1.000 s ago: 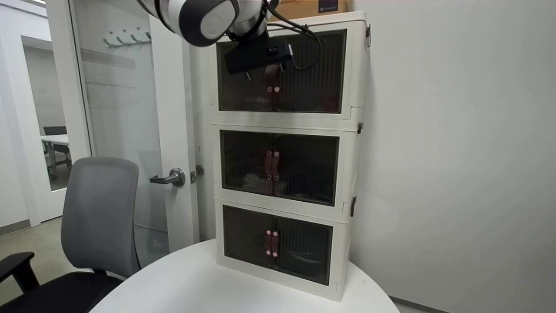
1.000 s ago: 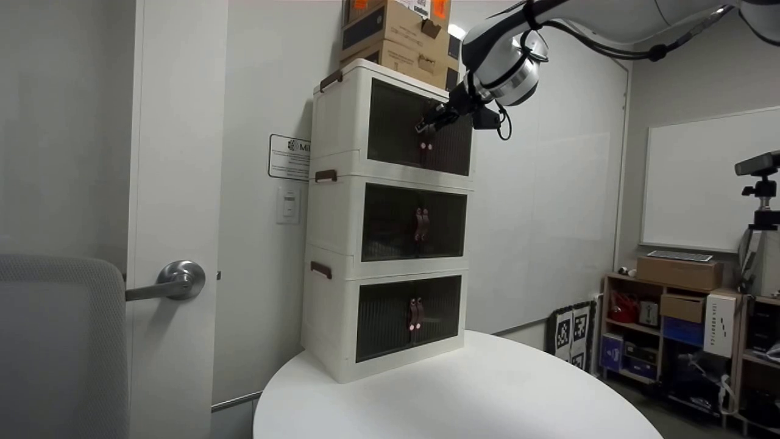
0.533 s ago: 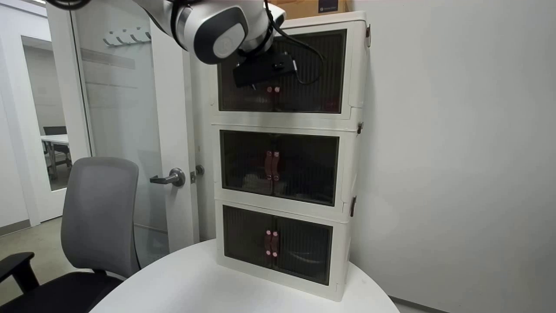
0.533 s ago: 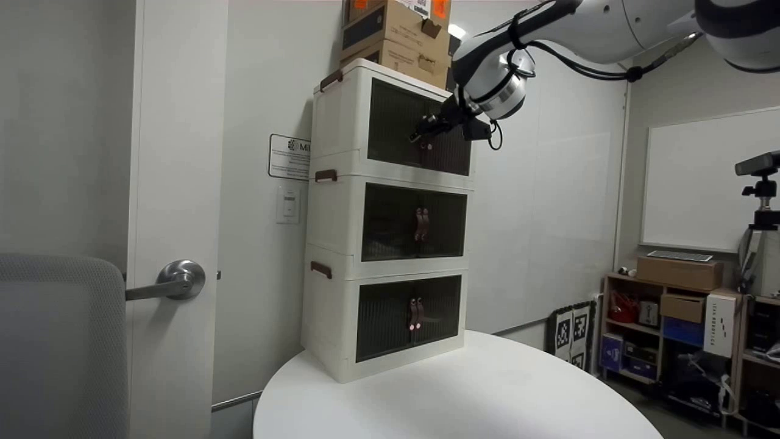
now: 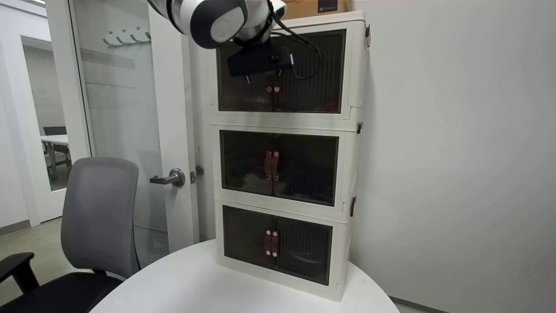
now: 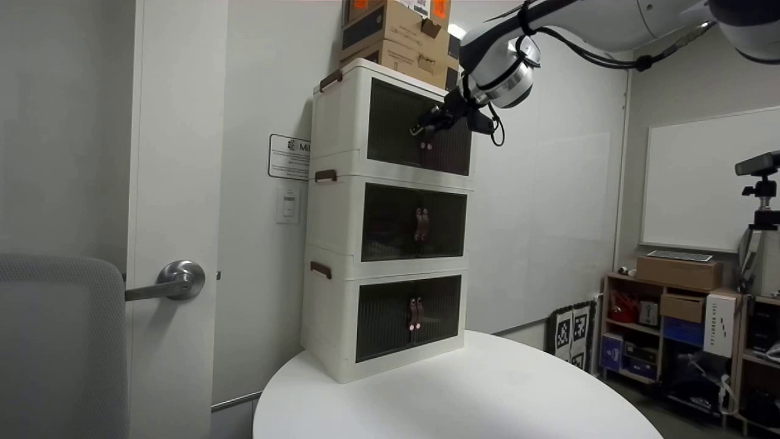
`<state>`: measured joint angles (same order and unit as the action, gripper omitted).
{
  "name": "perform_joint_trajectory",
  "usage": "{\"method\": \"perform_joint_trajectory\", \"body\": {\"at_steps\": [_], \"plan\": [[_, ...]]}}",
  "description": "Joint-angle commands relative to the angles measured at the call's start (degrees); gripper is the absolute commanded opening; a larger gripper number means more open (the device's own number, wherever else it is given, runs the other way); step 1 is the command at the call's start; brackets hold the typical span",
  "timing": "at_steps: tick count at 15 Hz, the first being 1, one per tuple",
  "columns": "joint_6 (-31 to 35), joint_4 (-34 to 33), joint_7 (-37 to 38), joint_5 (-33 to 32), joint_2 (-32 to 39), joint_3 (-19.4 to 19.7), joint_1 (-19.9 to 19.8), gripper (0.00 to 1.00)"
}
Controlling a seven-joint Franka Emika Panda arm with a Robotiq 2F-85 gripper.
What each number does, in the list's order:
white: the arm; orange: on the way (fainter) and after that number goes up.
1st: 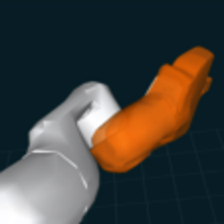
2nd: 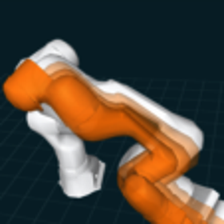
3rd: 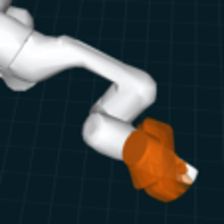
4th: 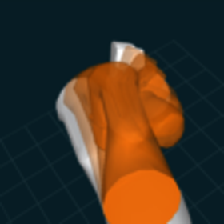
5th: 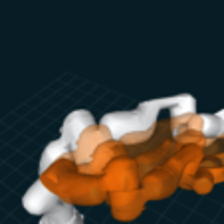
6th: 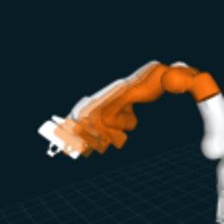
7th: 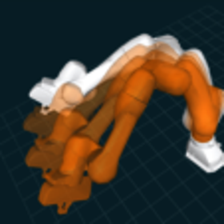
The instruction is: Close the right door of the top cabinet
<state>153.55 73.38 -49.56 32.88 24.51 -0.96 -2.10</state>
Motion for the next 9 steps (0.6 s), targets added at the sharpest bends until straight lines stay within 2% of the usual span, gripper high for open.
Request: {"method": "perform_joint_trajectory", "body": {"at_steps": [1, 3, 5, 7, 9], "plan": [[-3.7, 12.3, 8.6, -4.5, -11.1, 3.5, 2.9, 1.0], [-3.6, 17.7, 18.1, -12.2, -15.6, 7.1, 5.9, 1.0], [-4.5, 23.4, 27.1, -19.3, -20.4, 12.7, 10.5, 1.0], [-6.3, 29.3, 36.3, -27.9, -25.4, 15.7, 13.5, 1.0], [-9.5, 34.9, 45.4, -36.3, -30.4, 15.9, 13.9, 1.0]]}}
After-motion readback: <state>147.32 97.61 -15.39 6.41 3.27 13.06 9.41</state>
